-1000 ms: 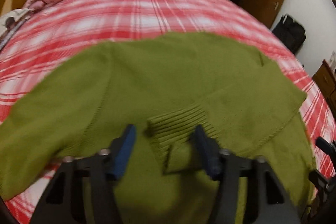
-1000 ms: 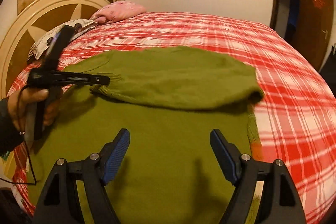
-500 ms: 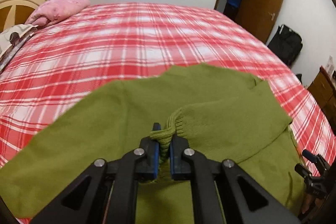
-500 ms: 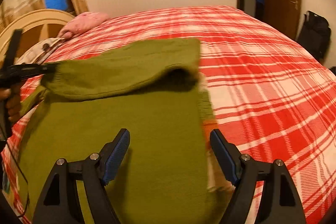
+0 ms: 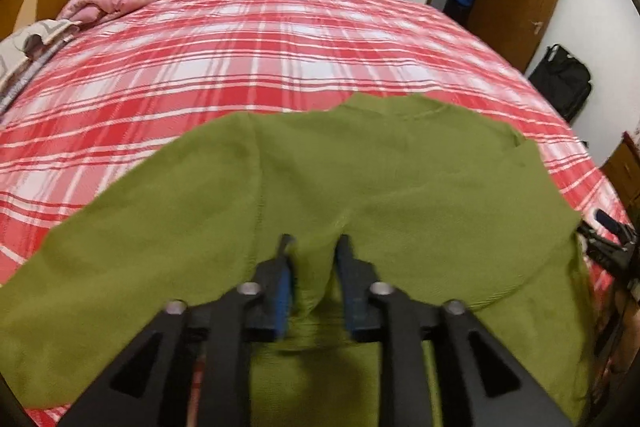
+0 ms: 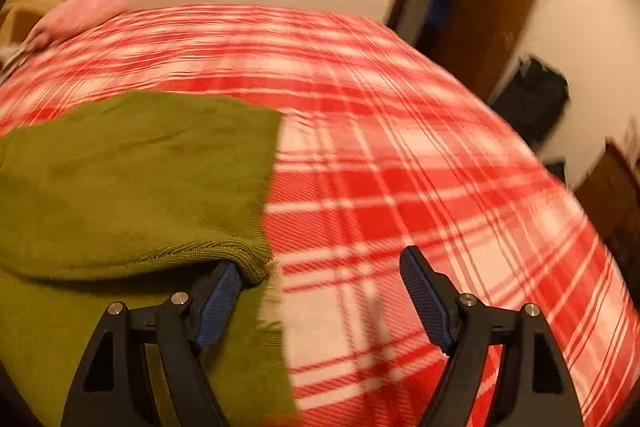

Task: Fold small clothes
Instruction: 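Grasp the folded cuff with the left tool and straighten it on the body, then open the left tool and move it toward the other sleeve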

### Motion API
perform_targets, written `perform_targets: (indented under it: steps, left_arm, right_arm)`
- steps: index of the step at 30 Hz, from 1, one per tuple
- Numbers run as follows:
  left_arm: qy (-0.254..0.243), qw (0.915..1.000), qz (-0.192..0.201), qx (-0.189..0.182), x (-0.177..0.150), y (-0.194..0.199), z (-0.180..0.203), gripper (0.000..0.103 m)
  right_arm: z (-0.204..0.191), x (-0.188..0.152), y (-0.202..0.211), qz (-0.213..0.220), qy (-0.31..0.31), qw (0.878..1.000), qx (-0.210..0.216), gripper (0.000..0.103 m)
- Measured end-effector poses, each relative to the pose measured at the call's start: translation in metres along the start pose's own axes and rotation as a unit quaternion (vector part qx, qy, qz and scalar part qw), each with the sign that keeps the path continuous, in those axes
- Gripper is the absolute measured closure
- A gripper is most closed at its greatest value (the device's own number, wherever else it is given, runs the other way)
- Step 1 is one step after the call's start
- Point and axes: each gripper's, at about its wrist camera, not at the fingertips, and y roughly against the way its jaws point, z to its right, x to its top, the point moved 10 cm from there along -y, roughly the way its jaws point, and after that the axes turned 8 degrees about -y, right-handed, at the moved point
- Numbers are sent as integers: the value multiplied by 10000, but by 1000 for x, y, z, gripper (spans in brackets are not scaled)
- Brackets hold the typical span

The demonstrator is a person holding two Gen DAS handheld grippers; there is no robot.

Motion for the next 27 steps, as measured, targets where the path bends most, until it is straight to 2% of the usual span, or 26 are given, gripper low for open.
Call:
perform_targets:
  steps: [1, 2, 6, 8, 10, 12, 14, 15, 17, 19, 21, 23, 25, 27]
  left_arm:
    - [-32, 9998, -20, 172, -2, 0, -5, 55]
    - [-72, 9996, -12, 273, -5, 2, -9, 51]
    - [-354, 9982, -75, 468, -21, 8, -10, 51]
    - [-577, 9960, -43, 682, -25, 11, -6, 44]
    - [-721, 9943, 46, 783, -23, 13, -1, 43]
    - [-780, 9931, 73, 869, -22, 12, 1, 39]
    - [-750, 9926, -1, 954, -23, 7, -1, 38]
    - [-740, 9921, -73, 1012, -26, 4, -3, 38]
    - [-733, 9918, -51, 1045, -28, 3, -3, 37]
    - [-780, 9909, 27, 1093, -30, 5, -4, 32]
    - [-759, 9907, 90, 1127, -32, 7, -8, 25]
    - [-684, 9923, 99, 1029, -34, 7, -11, 24]
    - [-675, 9926, 132, 997, -36, 10, -13, 23]
    - [-722, 9920, 144, 1025, -38, 10, -13, 20]
  right_arm:
    - [2, -3, 0, -36, -7, 10000, 18, 24]
    - [3, -7, 1, -71, 27, 10000, 43, 24]
    - [3, -15, 13, -98, 255, 9996, -46, 24]
    - [1, -13, 26, 56, 269, 9996, -60, 24]
    - [-5, -4, 42, 256, 230, 9994, 65, 24]
    - [-20, 11, 55, 426, 190, 9980, 427, 24]
    - [-40, 23, 60, 544, 224, 9945, 870, 24]
    - [-57, 26, 58, 528, 351, 9909, 1183, 24]
    - [-76, 22, 46, 248, 443, 9879, 1463, 24]
    - [-84, 14, 24, -120, 421, 9880, 1480, 24]
    - [-78, -5, -6, -577, 398, 9899, 1230, 24]
    - [-70, -10, -10, -623, 244, 9895, 1281, 24]
    - [-61, -12, -5, -740, 78, 9907, 1141, 24]
    - [-67, -2, 12, -521, 212, 9936, 976, 24]
